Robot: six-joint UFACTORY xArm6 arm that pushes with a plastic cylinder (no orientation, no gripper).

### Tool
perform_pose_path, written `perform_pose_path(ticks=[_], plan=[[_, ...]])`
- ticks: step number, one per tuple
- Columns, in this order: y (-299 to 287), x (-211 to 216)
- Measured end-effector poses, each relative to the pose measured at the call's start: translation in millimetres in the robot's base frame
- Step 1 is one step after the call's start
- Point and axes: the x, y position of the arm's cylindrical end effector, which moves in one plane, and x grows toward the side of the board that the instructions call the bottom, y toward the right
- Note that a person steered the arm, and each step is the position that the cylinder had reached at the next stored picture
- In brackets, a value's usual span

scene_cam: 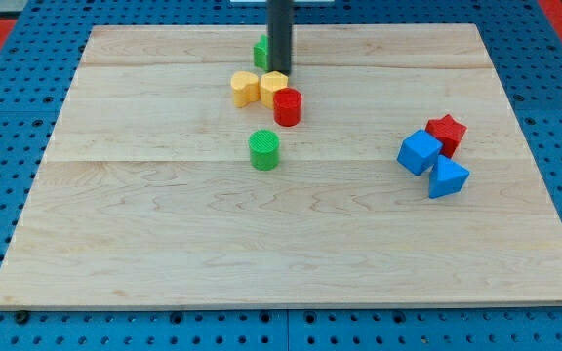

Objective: Move the green circle to the left of the green star

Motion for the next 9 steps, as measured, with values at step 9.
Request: perform_pose_path(ticks=[9], plan=[[-124.9, 96.1]])
